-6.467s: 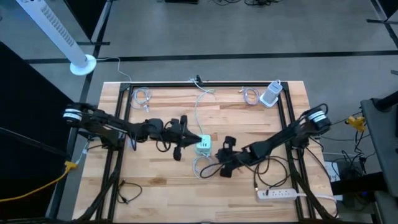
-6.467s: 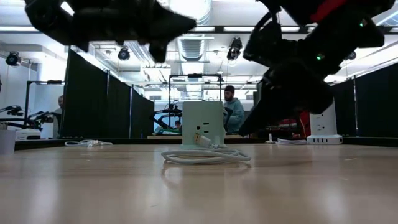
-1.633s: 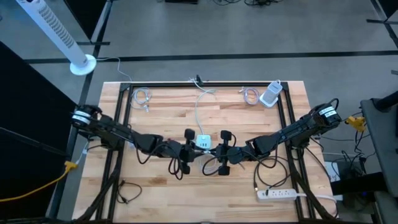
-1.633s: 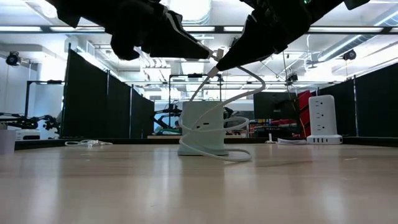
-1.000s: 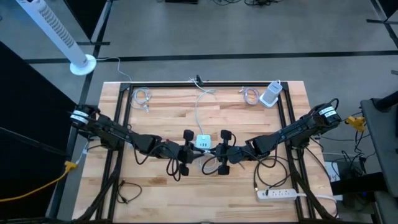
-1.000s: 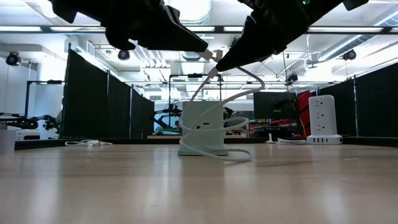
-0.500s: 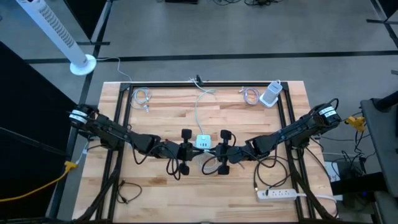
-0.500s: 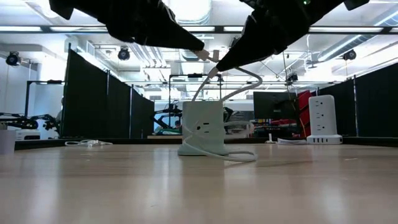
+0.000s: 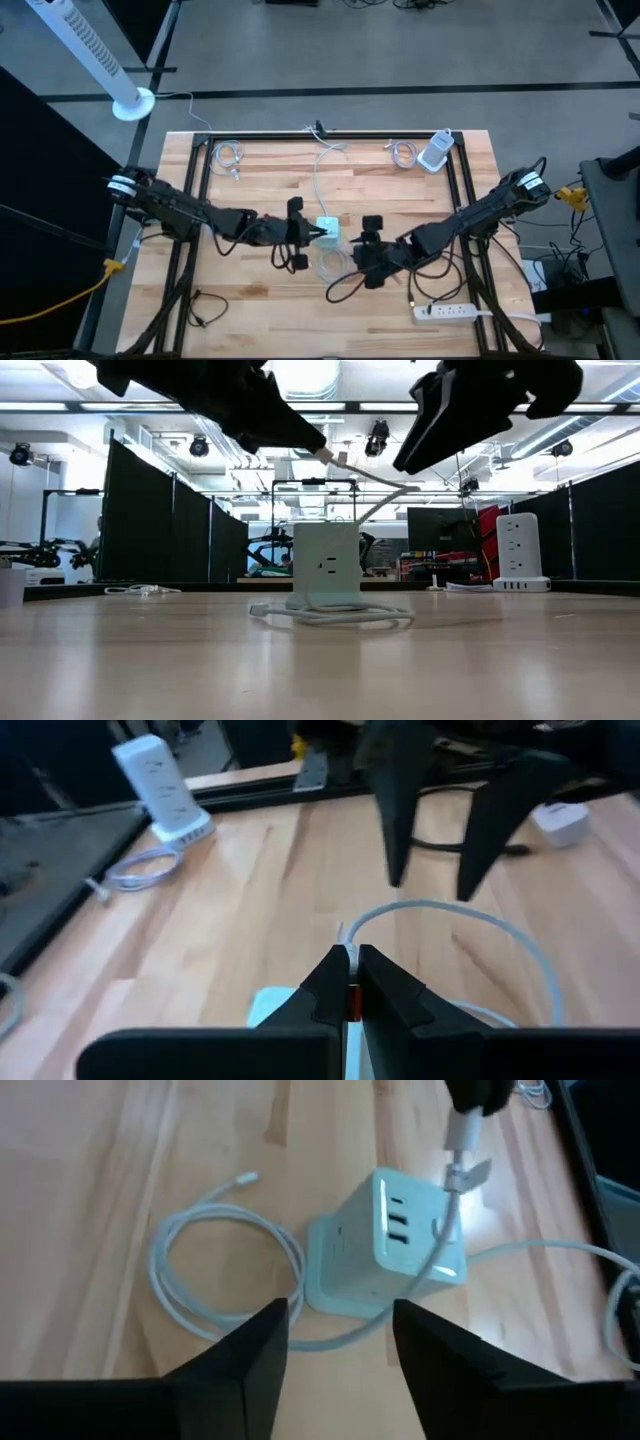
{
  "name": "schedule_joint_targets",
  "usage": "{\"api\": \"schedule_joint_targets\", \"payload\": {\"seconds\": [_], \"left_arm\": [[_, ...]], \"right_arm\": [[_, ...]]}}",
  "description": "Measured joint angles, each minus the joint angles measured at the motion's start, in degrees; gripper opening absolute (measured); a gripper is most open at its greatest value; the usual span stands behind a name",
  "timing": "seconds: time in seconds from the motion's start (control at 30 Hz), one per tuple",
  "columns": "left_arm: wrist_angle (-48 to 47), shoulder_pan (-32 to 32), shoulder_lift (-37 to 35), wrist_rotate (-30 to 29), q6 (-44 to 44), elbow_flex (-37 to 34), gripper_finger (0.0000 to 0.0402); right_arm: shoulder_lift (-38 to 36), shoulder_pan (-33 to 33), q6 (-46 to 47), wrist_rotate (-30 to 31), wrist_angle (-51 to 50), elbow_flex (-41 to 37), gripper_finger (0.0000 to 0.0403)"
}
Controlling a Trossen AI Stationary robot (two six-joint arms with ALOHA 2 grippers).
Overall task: Insert USB
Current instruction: Insert the green charger cable into the pink outlet extension
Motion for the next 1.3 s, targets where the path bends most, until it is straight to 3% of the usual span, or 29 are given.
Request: {"api": "schedule_joint_targets", "payload": {"seconds": [0.17,0.3,0.4,0.47,0.63,0.77,0.9,1.1,1.3], "left_arm": [[0.1,0.7,-0.9,9.1,-4.5,0.0,0.0005],[-3.2,0.7,-3.9,12.4,-6.0,-1.2,0.0005],[1.5,0.7,-6.7,14.2,-6.2,-4.2,0.0005],[10.5,0.8,-8.3,15.9,-6.8,-7.3,0.0005],[38.2,2.1,-9.6,16.9,-14.7,-17.3,0.0005],[52.3,2.3,-8.7,16.6,-19.3,-24.4,0.0005],[64.1,2.3,-6.6,16.5,-22.7,-28.0,0.0005],[66.6,2.3,-4.9,16.4,-27.2,-28.7,0.0005],[66.2,2.3,-3.5,16.5,-29.5,-28.7,0.0005]], "right_arm": [[-0.1,1.1,-0.8,3.3,-5.6,0.6,0.0172],[-0.8,2.6,2.1,12.0,-18.5,4.8,0.0164],[-1.3,3.3,3.1,16.7,-20.3,5.6,0.0158],[-1.4,3.3,1.3,16.8,-17.8,4.5,0.0154],[-0.9,3.3,-7.6,20.8,-3.3,-1.7,0.0147],[-0.9,2.1,-19.1,22.1,19.6,-7.4,0.0148],[0.1,-0.4,-28.1,13.3,46.0,-12.2,0.0154],[3.7,-6.0,-32.9,2.6,63.9,-13.3,0.0164],[7.1,-7.9,-38.2,-3.6,67.8,-9.4,0.0159]]}}
